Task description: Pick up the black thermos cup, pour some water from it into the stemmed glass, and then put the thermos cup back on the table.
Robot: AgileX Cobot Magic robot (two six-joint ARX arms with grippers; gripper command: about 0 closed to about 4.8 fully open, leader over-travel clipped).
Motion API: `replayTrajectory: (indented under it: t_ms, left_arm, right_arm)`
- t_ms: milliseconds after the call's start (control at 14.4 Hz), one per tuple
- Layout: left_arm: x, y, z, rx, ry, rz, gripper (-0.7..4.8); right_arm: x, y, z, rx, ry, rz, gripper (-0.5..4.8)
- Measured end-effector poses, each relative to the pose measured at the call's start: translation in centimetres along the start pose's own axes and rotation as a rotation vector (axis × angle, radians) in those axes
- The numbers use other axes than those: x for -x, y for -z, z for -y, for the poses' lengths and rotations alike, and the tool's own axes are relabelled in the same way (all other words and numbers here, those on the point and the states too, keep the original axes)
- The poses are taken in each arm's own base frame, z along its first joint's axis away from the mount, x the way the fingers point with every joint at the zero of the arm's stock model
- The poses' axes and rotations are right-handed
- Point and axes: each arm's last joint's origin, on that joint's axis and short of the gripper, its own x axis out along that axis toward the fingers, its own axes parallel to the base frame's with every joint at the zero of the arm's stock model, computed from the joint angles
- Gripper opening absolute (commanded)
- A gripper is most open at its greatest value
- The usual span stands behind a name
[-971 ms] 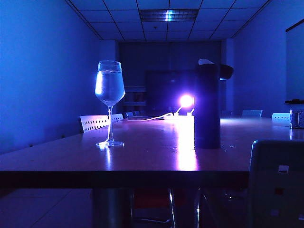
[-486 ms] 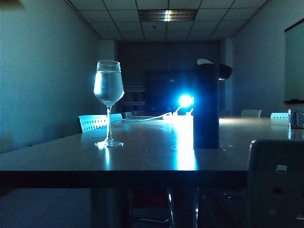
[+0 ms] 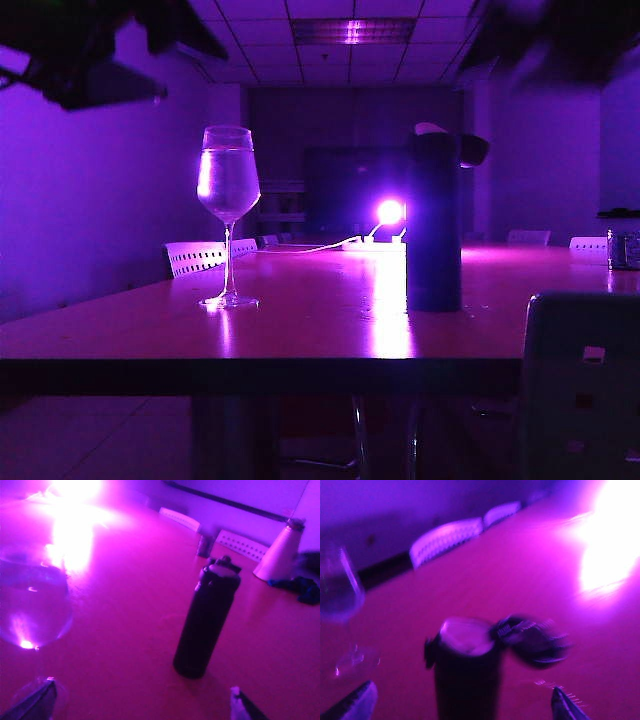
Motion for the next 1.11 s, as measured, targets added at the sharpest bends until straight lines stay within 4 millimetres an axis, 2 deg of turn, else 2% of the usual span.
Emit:
replayTrajectory:
  t_ms: [139, 416, 763, 971, 1110]
  left_arm:
    - [-0.4, 0.5, -0.1, 0.004, -0.015, -0.019, 4.79]
    - [-0.5, 0.6, -0.1, -0.022, -0.03, -0.019, 4.79]
    - [-0.5, 0.6, -0.1, -0.021, -0.031, -0.021, 4.79]
    - [-0.5, 0.8, -0.1, -0.018, -0.033, -0.039, 4.79]
    - [-0.5, 0.9, -0.1, -0.016, -0.034, -0.048, 4.79]
  right_arm:
    - [-2.6, 2.7, 0.5, -0.005, -0.01, -0.028, 4.79]
    - [-5.9, 6.9, 0.8, -0.001, -0.025, -0.018, 4.79]
    - [-7.9, 10.3, 1.2, 0.015, -0.024, 0.038, 4.79]
    - [-8.4, 11.2, 1.3, 0.024, -0.027, 0.068, 4.79]
    - [-9.5, 11.5, 1.5, 0.025, -0.038, 0.074, 4.79]
